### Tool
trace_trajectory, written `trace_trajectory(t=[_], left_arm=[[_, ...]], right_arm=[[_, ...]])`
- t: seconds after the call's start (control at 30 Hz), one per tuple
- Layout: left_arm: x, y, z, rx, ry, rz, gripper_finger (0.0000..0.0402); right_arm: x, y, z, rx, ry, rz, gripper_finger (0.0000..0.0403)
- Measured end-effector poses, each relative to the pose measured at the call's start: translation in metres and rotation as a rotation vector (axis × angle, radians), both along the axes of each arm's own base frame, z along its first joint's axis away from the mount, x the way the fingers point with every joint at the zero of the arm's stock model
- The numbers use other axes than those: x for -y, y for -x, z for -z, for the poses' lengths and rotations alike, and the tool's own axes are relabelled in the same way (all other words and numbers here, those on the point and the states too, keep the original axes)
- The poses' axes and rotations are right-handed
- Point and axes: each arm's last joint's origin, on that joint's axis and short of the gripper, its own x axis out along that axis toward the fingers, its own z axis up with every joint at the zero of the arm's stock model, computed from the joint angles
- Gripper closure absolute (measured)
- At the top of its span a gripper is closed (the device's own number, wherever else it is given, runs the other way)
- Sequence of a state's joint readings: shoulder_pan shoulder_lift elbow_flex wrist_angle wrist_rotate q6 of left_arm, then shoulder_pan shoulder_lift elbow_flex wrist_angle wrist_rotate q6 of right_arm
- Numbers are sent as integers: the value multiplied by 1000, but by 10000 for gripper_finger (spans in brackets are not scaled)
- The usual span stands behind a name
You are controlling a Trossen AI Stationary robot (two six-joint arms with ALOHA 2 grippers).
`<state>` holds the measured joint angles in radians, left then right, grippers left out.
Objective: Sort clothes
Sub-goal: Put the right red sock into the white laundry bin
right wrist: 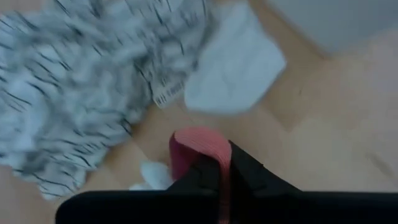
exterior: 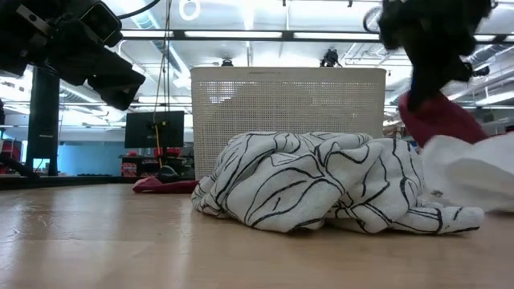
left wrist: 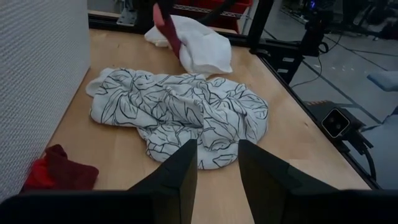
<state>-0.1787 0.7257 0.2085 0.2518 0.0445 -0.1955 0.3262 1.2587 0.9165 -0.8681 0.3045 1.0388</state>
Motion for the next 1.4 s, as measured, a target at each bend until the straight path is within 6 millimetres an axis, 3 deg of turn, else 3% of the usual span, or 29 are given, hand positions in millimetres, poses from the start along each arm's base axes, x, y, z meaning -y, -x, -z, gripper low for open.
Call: trace_trajectory(t=[0.4,0.83,1.07,1.4], left_arm=[[0,0,0,0,-2,-7,280],[0,0,0,0,-4,-15,280],[0,0,0,0,-4,-15,280],[-1,0,0,7,-13,-26,280]], right_arm=[[14,-16,-85,179,162,-32,401],[61,-29,-171,463,393,3,402],[89,-49,-196,529,509,36,402],[136,-120,-211,561,584,2,402]])
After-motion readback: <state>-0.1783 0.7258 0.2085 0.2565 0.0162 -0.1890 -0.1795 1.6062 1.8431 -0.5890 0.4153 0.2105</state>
